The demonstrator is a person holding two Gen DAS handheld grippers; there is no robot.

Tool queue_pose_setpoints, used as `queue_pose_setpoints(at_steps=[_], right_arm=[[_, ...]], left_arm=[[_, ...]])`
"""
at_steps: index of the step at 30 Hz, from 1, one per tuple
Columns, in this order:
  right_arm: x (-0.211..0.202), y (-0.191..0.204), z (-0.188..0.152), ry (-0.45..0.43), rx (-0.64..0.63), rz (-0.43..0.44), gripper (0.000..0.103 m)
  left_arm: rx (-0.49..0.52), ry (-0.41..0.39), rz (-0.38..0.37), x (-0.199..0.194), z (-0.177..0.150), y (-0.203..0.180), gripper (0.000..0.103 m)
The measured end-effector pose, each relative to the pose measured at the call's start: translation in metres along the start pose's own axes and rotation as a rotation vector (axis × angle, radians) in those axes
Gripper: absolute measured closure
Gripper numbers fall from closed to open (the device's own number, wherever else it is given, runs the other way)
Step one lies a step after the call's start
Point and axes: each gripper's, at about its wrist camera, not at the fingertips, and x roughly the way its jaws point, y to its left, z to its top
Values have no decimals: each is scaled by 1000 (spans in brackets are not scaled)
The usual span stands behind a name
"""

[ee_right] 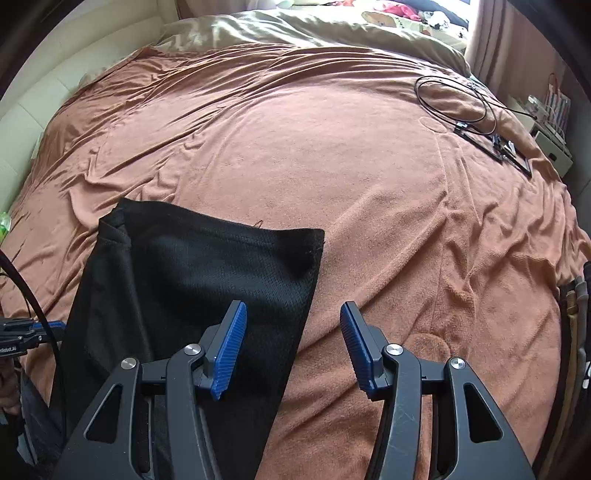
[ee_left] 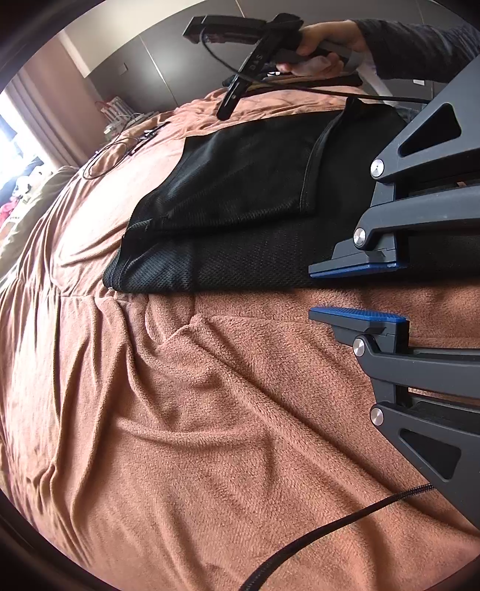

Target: Fold small clothes

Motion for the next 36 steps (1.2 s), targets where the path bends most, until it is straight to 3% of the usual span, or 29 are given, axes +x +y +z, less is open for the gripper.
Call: queue_pose_setpoints(at_steps=[5, 7, 10, 16, 21, 29, 36], right_arm=[[-21, 23, -13, -13, -97, 48, 49], [-27, 34, -18, -16, -145, 71, 31], [-29, 52, -25, -7, -222, 91, 23], [-20, 84, -39, 57, -365, 100, 21], [-9, 102, -47, 111, -457, 116, 21], [8, 111, -48, 153, -527, 50, 21], [17, 96, -33, 137, -488, -7, 21]], left_arm=[[4, -1, 4, 0, -2, -2, 87], [6, -3, 4, 0, -2, -2, 87], [5, -1, 2, 2, -3, -2, 87], [5, 6, 1, 3, -3, -1, 86], [-5, -3, -50, -1, -2, -1, 69], [40, -2, -4, 9, -4, -7, 74], [28, 2, -6, 13, -3, -1, 78]])
